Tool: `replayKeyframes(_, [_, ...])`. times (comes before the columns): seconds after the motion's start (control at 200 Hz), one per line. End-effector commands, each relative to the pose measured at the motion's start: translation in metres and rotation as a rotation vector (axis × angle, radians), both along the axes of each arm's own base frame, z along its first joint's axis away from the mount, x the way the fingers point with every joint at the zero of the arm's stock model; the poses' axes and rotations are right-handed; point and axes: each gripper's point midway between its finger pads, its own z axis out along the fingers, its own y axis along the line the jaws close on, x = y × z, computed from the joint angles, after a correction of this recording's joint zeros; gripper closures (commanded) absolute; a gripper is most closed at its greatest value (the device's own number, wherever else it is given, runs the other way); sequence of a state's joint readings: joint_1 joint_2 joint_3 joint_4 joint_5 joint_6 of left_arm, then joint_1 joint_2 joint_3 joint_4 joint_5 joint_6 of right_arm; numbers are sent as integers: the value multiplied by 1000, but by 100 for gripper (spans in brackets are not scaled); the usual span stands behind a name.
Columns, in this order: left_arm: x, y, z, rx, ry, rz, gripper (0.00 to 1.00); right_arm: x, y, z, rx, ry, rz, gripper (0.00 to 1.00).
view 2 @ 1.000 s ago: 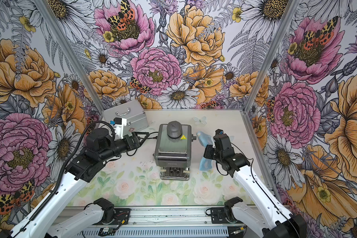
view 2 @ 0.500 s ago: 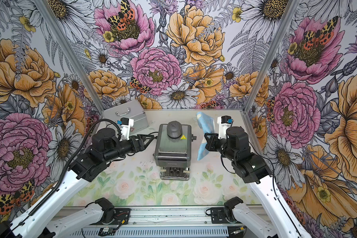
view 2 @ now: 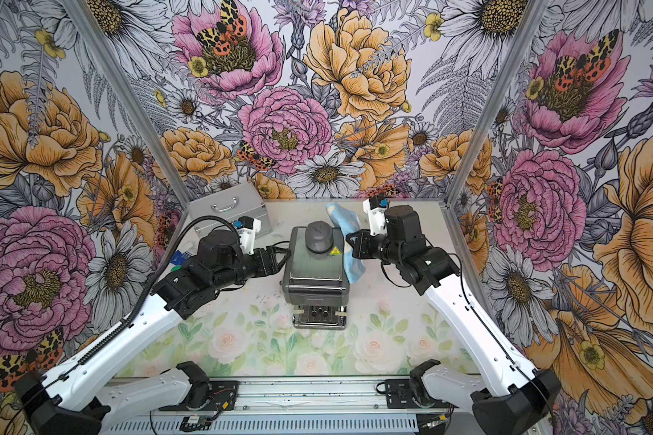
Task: Wipe the surface of a coffee machine
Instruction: Wipe the dirt from the surface of the coffee machine.
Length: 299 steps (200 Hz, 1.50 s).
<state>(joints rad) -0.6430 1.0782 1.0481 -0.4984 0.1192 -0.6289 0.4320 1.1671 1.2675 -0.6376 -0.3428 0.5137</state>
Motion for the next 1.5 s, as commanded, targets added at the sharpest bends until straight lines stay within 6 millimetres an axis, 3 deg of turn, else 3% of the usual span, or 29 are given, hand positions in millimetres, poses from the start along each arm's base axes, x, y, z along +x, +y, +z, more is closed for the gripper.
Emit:
replayKeyframes(0.0, [5,-1,5,16,-17,15,30,1,16,23,65,-62,71,100])
replayKeyframes(0.245, [5,-3,-1,25,-4,13,29,-23,22,2,138,5,116,100])
replayKeyframes(0.67, [2,-7,-11,47,10,-1,28,-54,7,-41,148,98,80,100])
replayKeyframes(0.916, [-1,0,1,44,-38,5,27,-73,1,-53,172,128,65,100])
replayKeyframes(1.056, [0,-4,-8,57,-14,-7,27,-83,-7,-44,182,95,44,100])
replayKeyframes(1.181, [2,-5,-22,76,19,0,27,-79,-16,-22,154,33,7,100])
replayKeyframes(1.491, [1,-4,-37,93,52,4,27,-33,1,10,82,-26,35,100])
